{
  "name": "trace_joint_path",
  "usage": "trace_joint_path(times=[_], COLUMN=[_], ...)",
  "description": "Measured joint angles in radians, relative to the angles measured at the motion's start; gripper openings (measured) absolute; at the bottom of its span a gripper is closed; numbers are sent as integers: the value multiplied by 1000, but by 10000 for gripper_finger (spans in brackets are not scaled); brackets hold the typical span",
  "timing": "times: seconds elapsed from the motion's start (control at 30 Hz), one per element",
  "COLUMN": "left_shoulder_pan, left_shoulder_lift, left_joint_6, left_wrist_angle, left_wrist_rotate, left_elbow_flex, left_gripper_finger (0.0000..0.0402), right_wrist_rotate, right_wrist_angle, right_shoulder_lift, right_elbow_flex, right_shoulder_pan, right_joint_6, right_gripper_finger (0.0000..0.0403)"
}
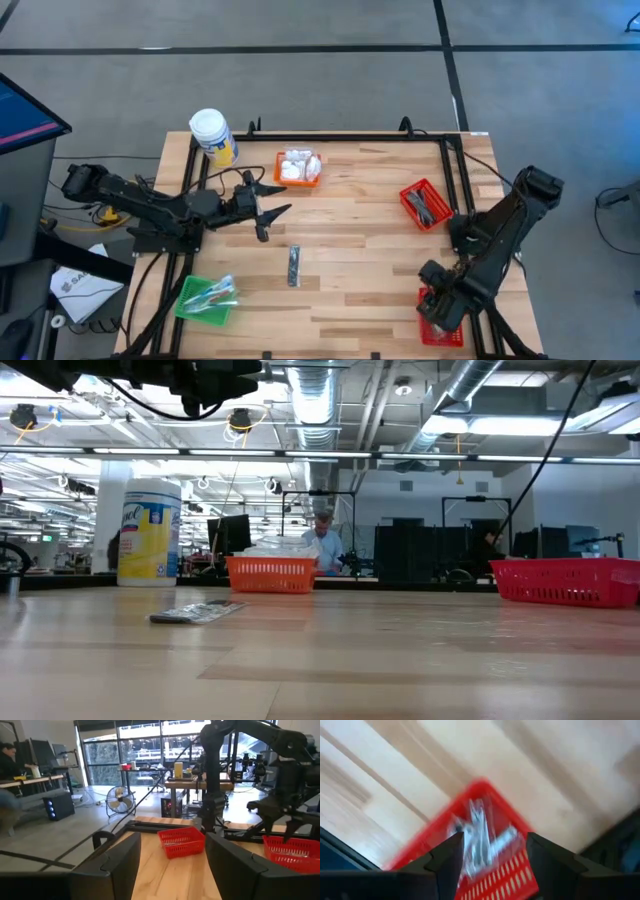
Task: Pick & Place Travel size toiletries
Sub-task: Put the black comb into the top red basket
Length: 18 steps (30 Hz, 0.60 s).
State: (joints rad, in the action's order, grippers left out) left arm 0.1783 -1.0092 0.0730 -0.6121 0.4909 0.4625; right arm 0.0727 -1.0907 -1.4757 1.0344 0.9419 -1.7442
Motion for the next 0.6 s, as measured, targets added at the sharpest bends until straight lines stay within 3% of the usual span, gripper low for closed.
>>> trace_joint_path(times=[0.17,0.37,0.6], left_shoulder_pan=[13,12,11], left_shoulder_lift=[0,0,0], left_joint_6=[-40,-129,-218], left_wrist_angle=[13,50,188], left_wrist_rotate=[-31,-165,-210], left_elbow_flex=[0,0,0], left_gripper_finger=[213,204,142], right_wrist_rotate=[163,337,379], right_wrist_angle=[6,104,389], right_shoulder_lift=[59,99,53], right_elbow_flex=[0,0,0], right_shoulder_pan=[-47,-152,-291], right_joint_6=[130,410,869], right_gripper_finger=[191,175,169])
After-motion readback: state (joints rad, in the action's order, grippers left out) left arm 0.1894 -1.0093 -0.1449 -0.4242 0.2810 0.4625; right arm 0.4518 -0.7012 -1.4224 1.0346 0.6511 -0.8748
